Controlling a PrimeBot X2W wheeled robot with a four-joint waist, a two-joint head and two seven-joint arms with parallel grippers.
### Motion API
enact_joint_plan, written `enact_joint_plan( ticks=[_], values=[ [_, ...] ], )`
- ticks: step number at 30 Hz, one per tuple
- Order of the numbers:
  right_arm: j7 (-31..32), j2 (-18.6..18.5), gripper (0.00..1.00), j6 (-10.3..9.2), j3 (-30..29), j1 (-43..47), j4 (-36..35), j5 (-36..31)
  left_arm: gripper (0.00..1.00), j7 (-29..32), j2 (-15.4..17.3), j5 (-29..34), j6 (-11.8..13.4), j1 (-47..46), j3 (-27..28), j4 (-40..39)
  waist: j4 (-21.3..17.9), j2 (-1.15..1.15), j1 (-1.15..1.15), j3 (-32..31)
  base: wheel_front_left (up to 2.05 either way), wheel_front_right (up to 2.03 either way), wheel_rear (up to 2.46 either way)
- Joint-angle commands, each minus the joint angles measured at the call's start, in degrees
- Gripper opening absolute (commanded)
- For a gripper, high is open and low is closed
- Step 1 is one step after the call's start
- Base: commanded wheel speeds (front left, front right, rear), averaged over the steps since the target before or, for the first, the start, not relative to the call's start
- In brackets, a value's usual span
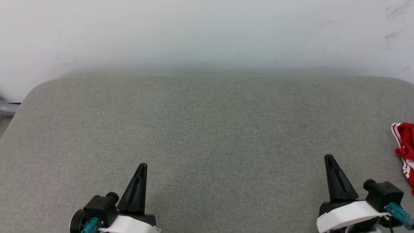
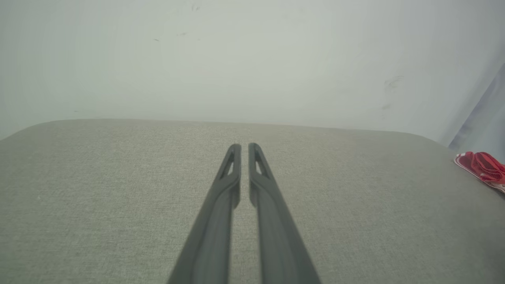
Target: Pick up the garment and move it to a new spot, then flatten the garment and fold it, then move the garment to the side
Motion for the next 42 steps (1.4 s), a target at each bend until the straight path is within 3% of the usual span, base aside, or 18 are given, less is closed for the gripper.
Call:
enact_joint_plan(
  ticks=[1, 21, 42],
  values=[
    [0.4, 0.0, 0.00, 0.00, -0.1, -0.7, -0.7, 2.6, 0.00, 0.3, 0.1, -2.7, 0.1, -0.5, 0.1, -1.0, 0.0, 0.00, 0.00, 0.0, 0.00, 0.00, 0.00],
    [5.7, -0.1, 0.00, -0.01, -1.6, -1.9, 0.2, 23.0, 0.00, 4.6, 1.4, -24.9, 0.0, -3.1, 1.4, 2.2, -0.2, 0.00, 0.00, -0.2, 0.00, 0.00, 0.00],
    [9.9, -0.1, 0.00, -0.02, -2.8, -2.9, 0.9, 39.1, 0.00, 8.3, 1.9, -42.0, -0.1, -4.8, 2.9, 4.2, -0.5, 0.00, 0.00, -0.4, 0.00, 0.00, 0.00]
  ],
)
